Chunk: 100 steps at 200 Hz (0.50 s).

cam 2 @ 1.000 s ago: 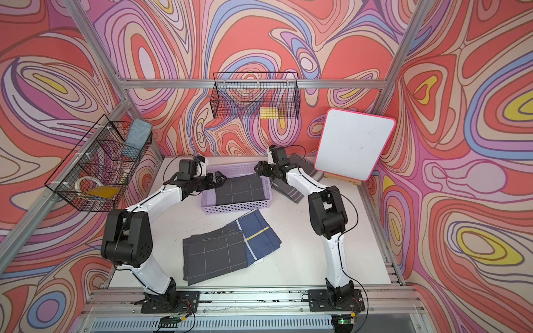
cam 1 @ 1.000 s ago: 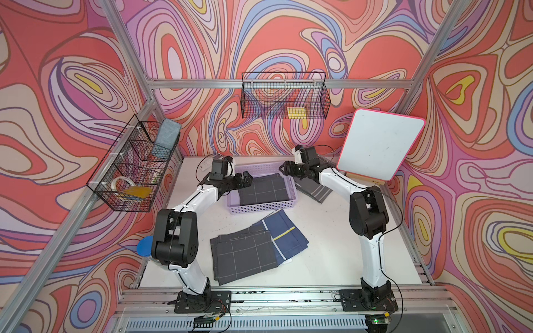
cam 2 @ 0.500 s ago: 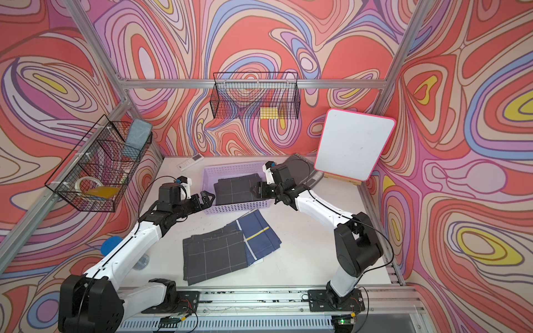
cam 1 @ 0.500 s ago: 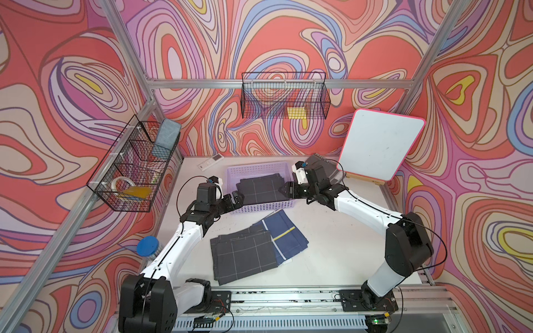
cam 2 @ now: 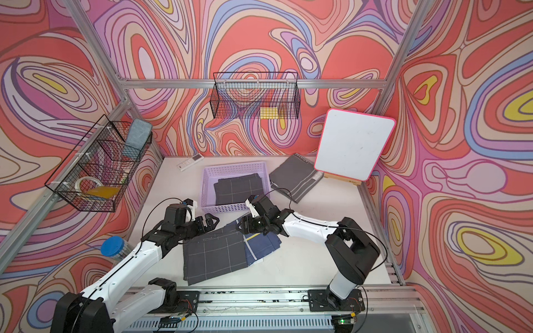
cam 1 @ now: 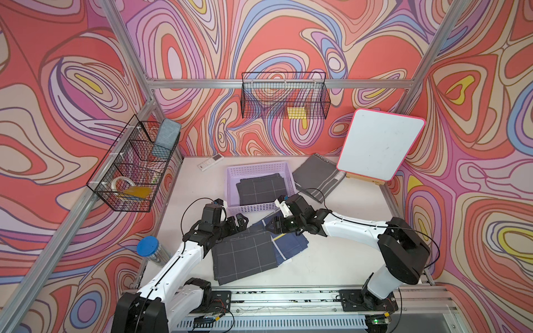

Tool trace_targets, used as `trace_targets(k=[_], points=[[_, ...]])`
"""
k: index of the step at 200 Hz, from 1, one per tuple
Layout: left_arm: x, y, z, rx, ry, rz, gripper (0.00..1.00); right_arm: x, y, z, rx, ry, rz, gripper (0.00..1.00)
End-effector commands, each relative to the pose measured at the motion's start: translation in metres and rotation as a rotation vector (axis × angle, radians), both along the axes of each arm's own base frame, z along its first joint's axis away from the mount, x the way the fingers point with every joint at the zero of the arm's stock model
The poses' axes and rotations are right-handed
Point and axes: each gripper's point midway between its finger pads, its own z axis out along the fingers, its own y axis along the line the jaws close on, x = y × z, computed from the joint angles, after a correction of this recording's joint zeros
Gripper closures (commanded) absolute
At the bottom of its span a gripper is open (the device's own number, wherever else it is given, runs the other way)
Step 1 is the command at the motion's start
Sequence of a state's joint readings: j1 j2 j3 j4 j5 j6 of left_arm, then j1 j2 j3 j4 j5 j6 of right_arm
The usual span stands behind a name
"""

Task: Put the folded pillowcase in the basket
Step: Pick up the pillowcase at the center of the board.

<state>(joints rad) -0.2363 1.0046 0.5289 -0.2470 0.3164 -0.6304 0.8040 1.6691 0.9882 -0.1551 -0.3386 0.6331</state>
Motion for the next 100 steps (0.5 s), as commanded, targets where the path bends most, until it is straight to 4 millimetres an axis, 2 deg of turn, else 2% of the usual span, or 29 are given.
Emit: trace_targets(k=[1, 8, 10, 14, 63, 66, 100], points=[[-0.011, -0.008, -0.002, -0.014, 0.031, -0.026, 0.01, -0.005, 0.009, -0.012, 0.011, 0.051, -0.005, 0.37], [-0.013, -0.01, -0.004, -0.015, 0.04, -0.033, 0.01, -0.006, 0.011, -0.014, 0.014, 0.06, -0.003, 0.37], [-0.02, -0.009, -0.014, -0.009, 0.065, -0.035, 0.01, -0.006, 0.011, -0.015, 0.013, 0.063, -0.005, 0.37], [-0.023, -0.01, -0.019, -0.008, 0.08, -0.038, 0.01, -0.006, 0.011, -0.017, 0.011, 0.069, -0.007, 0.37], [-0.043, -0.028, -0.042, -0.006, 0.163, -0.086, 0.01, -0.01, 0.013, -0.031, 0.008, 0.125, -0.016, 0.37], [-0.045, -0.029, -0.044, -0.005, 0.172, -0.09, 0.01, -0.011, 0.012, -0.04, -0.006, 0.143, -0.018, 0.38], [-0.047, -0.033, -0.055, -0.012, 0.179, -0.088, 0.01, -0.016, 0.014, -0.048, 0.012, 0.171, -0.015, 0.38]])
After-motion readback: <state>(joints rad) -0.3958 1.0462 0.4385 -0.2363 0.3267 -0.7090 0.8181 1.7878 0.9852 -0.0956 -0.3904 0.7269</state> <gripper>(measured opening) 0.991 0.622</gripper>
